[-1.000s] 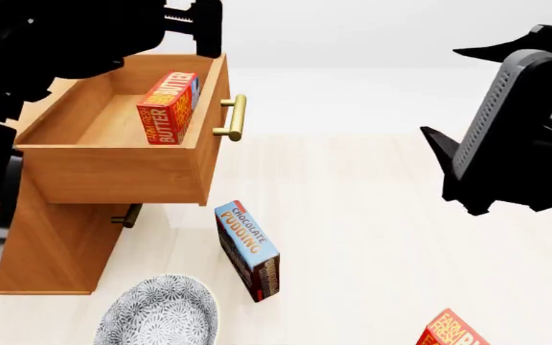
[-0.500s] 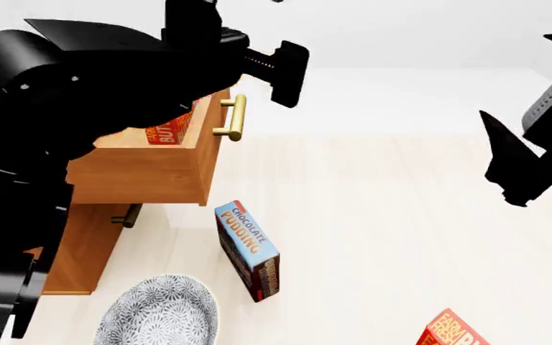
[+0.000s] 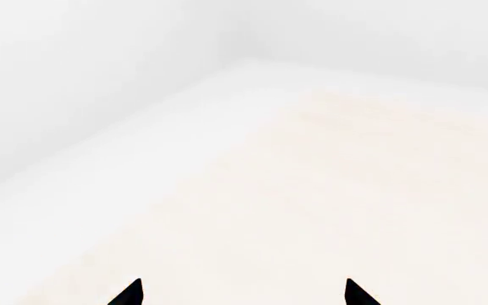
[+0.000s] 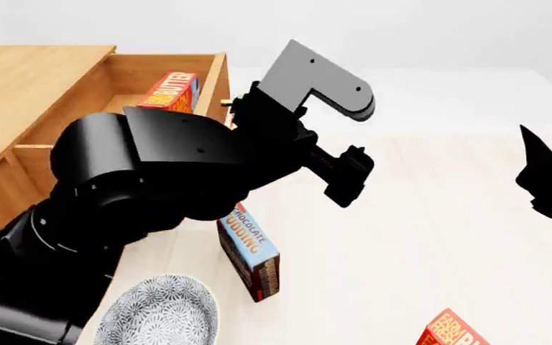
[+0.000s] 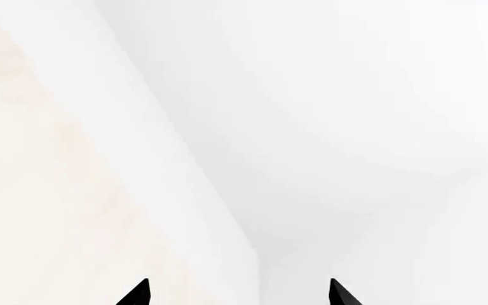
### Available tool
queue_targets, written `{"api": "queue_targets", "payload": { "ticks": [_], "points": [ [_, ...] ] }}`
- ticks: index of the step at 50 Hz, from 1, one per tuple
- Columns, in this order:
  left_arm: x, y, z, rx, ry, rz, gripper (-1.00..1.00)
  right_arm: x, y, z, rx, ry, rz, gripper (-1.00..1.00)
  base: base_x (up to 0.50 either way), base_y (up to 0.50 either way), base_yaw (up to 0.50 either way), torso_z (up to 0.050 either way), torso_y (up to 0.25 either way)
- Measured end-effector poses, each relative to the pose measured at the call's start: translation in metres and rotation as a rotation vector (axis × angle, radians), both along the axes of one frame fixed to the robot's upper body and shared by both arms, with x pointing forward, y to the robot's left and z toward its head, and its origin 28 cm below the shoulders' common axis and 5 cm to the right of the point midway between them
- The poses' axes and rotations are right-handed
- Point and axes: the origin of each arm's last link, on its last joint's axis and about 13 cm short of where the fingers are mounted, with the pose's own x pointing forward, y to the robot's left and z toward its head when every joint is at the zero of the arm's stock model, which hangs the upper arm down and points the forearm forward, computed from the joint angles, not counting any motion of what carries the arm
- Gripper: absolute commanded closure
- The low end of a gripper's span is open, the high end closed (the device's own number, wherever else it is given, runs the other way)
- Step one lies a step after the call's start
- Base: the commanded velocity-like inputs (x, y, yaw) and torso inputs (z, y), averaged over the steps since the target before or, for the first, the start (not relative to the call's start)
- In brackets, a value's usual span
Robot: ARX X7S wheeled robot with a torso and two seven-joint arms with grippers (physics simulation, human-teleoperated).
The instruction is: Put the butter at the front in the top drawer of the cabinet and close it.
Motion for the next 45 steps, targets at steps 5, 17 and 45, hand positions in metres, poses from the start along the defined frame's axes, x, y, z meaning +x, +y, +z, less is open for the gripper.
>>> {"api": "queue_targets", "payload": {
  "ticks": [5,17,45],
  "points": [
    [-0.002,-0.004,-0.013,0.020,0.017,-0.009,-1.00,-0.001,-0.001,-0.002,0.005,0.010,-0.011,-1.00,0.00,0.00,0.00,0.000,0.000],
    [0.004,-0.009,-0.037,0.042,0.065,0.031,-1.00,-0.001,-0.001,-0.005,0.011,0.025,-0.021,-1.00,0.00,0.00,0.00,0.000,0.000],
    [0.034,0.000,-0.081,0.037,0.172,0.227,-1.00,0.002,0.002,-0.012,0.021,0.054,-0.014,-1.00,0.00,0.00,0.00,0.000,0.000]
  ]
}}
